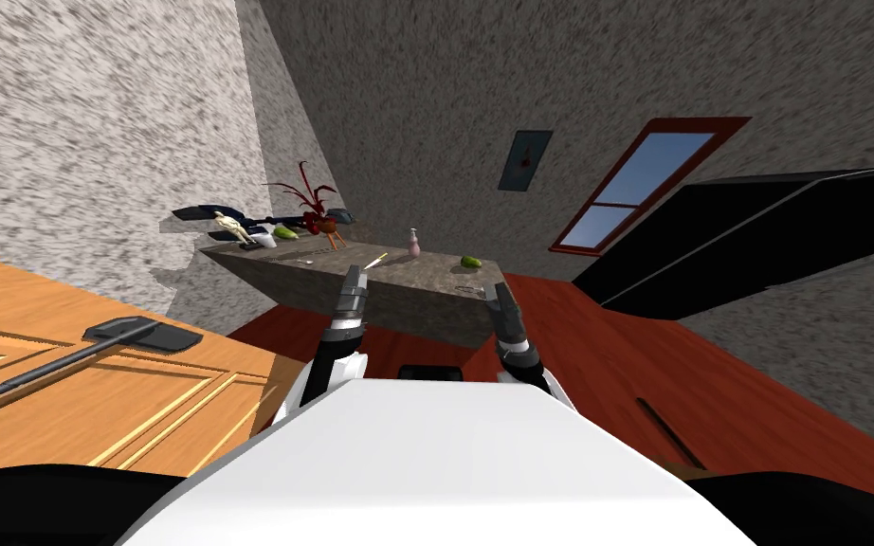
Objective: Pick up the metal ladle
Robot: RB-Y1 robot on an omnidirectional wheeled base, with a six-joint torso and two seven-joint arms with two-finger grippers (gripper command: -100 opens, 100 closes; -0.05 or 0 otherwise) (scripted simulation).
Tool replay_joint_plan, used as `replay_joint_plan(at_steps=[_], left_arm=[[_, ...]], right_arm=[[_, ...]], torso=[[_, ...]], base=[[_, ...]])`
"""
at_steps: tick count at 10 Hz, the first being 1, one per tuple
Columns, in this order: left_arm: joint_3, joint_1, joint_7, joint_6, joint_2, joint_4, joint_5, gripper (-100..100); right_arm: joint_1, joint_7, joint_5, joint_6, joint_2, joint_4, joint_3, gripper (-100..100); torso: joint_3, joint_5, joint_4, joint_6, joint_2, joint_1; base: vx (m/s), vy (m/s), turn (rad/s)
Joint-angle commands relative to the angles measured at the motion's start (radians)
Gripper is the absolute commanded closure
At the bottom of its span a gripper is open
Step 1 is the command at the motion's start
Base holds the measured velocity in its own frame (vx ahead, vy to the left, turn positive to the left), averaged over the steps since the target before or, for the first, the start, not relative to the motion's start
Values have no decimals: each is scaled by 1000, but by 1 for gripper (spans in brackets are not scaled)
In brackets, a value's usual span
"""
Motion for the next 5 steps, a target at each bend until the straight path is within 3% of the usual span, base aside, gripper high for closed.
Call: replay_joint_plan(at_steps=[1,2,5], left_arm=[[0,0,0,0,0,0,0,0],[0,0,0,0,0,0,0,0],[0,0,0,0,0,0,0,0]], right_arm=[[5,-14,26,-7,-48,20,21,-100],[8,-22,53,-12,-80,43,43,-100],[8,-29,80,-15,-138,72,64,-100]], torso=[[0,0,0,0,0,0],[-1,0,0,0,-1,0],[-2,-1,-1,0,-4,-2]], base=[[-122,63,126],[-149,70,176],[-89,38,89]])
